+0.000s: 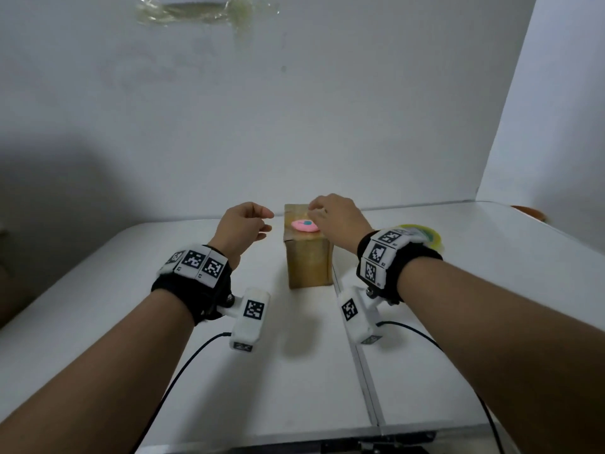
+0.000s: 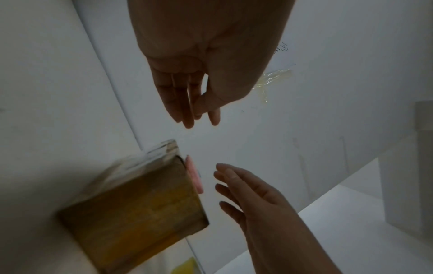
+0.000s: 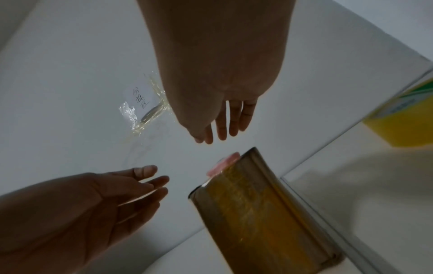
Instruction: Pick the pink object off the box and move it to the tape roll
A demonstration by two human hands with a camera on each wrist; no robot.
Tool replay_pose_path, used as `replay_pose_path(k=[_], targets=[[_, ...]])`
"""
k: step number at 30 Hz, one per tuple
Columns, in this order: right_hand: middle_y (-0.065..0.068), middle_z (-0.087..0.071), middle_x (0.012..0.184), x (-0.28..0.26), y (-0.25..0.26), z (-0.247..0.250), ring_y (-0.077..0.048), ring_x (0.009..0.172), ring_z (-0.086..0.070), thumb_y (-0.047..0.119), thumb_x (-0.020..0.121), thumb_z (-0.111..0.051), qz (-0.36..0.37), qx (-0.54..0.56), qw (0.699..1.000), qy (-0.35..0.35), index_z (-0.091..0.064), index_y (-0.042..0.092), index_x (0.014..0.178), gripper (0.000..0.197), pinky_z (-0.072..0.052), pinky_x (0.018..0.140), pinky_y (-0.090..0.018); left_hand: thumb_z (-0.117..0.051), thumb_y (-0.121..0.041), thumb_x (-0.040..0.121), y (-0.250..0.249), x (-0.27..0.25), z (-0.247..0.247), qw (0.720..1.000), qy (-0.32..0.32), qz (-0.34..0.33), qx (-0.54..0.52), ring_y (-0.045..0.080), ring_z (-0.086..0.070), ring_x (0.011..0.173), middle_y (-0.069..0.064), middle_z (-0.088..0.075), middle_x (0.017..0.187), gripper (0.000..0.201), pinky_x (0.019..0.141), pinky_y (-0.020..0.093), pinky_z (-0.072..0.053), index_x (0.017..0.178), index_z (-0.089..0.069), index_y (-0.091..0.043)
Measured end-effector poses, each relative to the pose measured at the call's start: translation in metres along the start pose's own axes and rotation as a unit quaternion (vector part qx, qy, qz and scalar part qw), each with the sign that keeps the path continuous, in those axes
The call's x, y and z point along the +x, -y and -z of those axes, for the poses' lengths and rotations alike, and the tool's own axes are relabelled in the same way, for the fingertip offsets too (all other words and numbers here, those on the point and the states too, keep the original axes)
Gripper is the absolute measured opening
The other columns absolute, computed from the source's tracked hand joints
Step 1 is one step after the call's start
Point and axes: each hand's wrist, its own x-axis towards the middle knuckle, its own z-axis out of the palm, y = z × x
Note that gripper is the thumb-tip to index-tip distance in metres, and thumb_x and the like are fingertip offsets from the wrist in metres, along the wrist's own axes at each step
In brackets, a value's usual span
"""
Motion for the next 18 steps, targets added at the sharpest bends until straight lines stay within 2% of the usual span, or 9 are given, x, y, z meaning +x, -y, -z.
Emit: replay_pose_path(k=[3, 7, 14, 16, 18], targets=[[-0.010, -0.057, 0.131, -0.003, 0.006, -0.013, -0.026, 0.123, -0.053, 0.025, 0.095, -0.046, -0.005, -0.001, 1.000, 0.023, -0.060, 0.015, 0.126, 0.036, -0.041, 0.101, -0.034, -0.040, 0.008, 0.088, 0.015, -0.012, 0.011, 1.000, 0.003, 0.015, 0.005, 0.019, -0.062, 0.084, 0.000, -0.061, 0.087, 0.032, 0.088, 0.035, -0.052, 0.079, -0.060, -0.014], [-0.006, -0.054, 0.139, -0.005, 0.009, -0.023, -0.023, 0.127, -0.052, 0.041, 0.093, -0.050, -0.044, 0.012, 0.998, 0.033, -0.054, 0.017, 0.133, 0.047, -0.042, 0.103, -0.034, -0.040, 0.008, 0.089, 0.028, -0.020, 0.022, 0.999, 0.005, 0.036, -0.008, 0.019, -0.062, 0.085, 0.001, -0.061, 0.089, 0.032, 0.088, 0.034, -0.052, 0.079, -0.061, -0.014], [-0.006, -0.061, 0.129, -0.010, 0.011, -0.030, -0.024, 0.116, -0.059, 0.040, 0.090, -0.053, -0.060, 0.030, 0.998, 0.013, -0.052, 0.011, 0.133, 0.052, -0.047, 0.093, -0.033, -0.039, 0.008, 0.091, 0.034, -0.021, 0.028, 0.997, 0.005, 0.059, -0.059, 0.016, -0.063, 0.081, 0.000, -0.060, 0.088, 0.031, 0.080, 0.026, -0.054, 0.083, -0.061, -0.013], [-0.009, -0.063, 0.123, -0.012, 0.012, -0.031, -0.027, 0.113, -0.060, 0.038, 0.089, -0.055, -0.062, 0.033, 0.998, 0.000, -0.055, 0.006, 0.127, 0.050, -0.049, 0.093, -0.036, -0.040, 0.008, 0.091, 0.034, -0.023, 0.029, 0.995, 0.001, 0.063, -0.078, 0.016, -0.063, 0.082, 0.000, -0.060, 0.089, 0.030, 0.080, 0.026, -0.054, 0.084, -0.061, -0.013], [-0.011, -0.061, 0.124, -0.012, 0.012, -0.032, -0.028, 0.116, -0.058, 0.037, 0.090, -0.057, -0.063, 0.033, 0.997, -0.004, -0.055, 0.007, 0.129, 0.050, -0.048, 0.096, -0.038, -0.040, 0.008, 0.091, 0.036, -0.025, 0.029, 0.994, -0.002, 0.066, -0.086, 0.017, -0.063, 0.083, 0.001, -0.060, 0.090, 0.030, 0.080, 0.025, -0.055, 0.084, -0.060, -0.012]])
